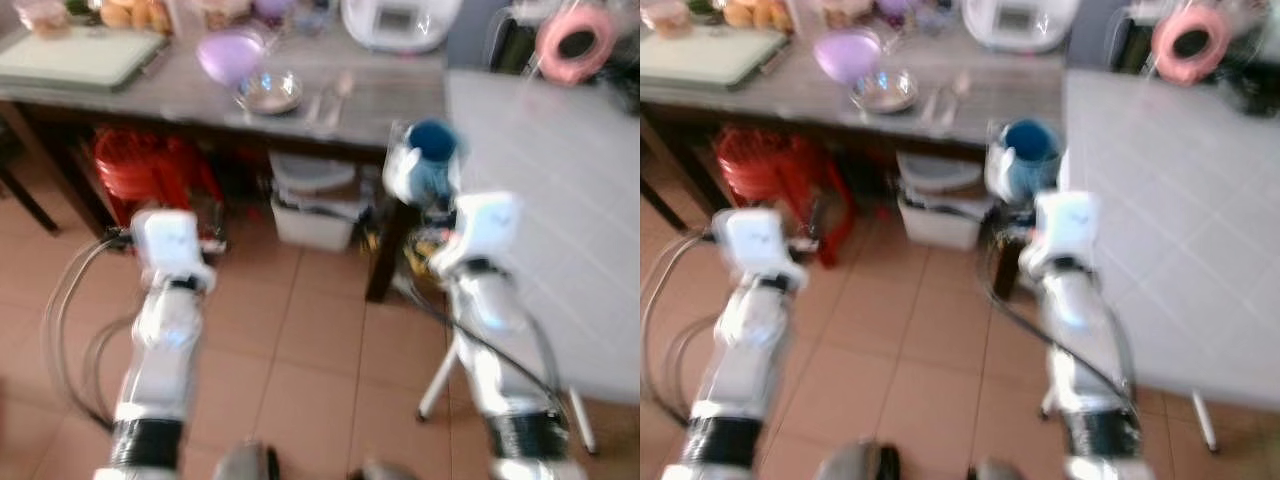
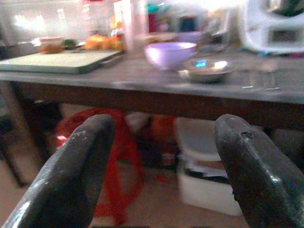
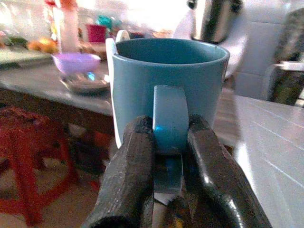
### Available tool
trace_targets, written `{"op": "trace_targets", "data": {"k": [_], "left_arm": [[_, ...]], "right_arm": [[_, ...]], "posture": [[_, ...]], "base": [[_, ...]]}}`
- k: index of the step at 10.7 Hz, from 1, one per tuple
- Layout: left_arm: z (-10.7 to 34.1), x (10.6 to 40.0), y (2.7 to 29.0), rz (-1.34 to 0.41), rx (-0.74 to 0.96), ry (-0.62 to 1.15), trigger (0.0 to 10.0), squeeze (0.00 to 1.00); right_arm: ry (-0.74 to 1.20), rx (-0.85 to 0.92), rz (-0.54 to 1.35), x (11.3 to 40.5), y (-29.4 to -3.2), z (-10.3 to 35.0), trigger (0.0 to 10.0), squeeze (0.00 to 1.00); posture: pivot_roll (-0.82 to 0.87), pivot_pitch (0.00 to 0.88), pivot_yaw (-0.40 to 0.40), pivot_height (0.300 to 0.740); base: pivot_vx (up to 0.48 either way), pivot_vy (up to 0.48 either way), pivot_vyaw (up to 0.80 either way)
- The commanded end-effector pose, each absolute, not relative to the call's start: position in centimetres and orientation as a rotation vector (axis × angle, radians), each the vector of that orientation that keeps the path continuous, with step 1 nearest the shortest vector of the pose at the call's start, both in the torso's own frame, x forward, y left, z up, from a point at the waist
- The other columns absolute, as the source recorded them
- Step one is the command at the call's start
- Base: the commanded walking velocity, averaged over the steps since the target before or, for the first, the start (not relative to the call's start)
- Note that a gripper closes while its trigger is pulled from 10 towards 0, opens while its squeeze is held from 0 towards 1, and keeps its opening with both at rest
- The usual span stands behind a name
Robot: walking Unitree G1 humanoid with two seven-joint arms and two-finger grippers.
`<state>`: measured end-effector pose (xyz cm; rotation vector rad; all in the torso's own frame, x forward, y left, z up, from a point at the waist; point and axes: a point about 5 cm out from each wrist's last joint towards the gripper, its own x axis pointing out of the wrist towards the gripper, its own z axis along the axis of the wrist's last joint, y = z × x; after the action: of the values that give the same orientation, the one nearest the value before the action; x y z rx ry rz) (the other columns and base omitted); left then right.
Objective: Setting the table
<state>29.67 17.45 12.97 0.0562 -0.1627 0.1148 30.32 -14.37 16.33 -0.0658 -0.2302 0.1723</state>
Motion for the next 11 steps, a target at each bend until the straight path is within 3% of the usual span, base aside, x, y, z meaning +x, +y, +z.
{"op": "trace_targets", "data": {"k": [1, 3, 11], "left_arm": [[13.1, 29.8, 16.9, 0.104, 0.049, -0.170, 10.0, 0.00], [13.4, 29.7, 16.7, 0.097, 0.096, -0.192, 10.0, 0.00], [13.8, 29.7, 15.7, 0.061, 0.106, -0.218, 10.0, 0.00]], "right_arm": [[-0.260, -0.073, 0.151, 30.1, -15.2, 16.9, 10.0, 0.00], [-0.263, -0.068, 0.155, 30.1, -15.1, 16.9, 10.0, 0.00], [-0.282, -0.101, 0.183, 30.3, -14.6, 17.2, 10.0, 0.00]], "posture": [[-0.04, 0.108, -0.001, 0.740], [-0.04, 0.109, 0.000, 0.740], [-0.03, 0.107, 0.001, 0.740]], "base": [[0.334, 0.345, 0.00], [0.332, 0.347, 0.00], [0.446, 0.000, 0.06]]}}
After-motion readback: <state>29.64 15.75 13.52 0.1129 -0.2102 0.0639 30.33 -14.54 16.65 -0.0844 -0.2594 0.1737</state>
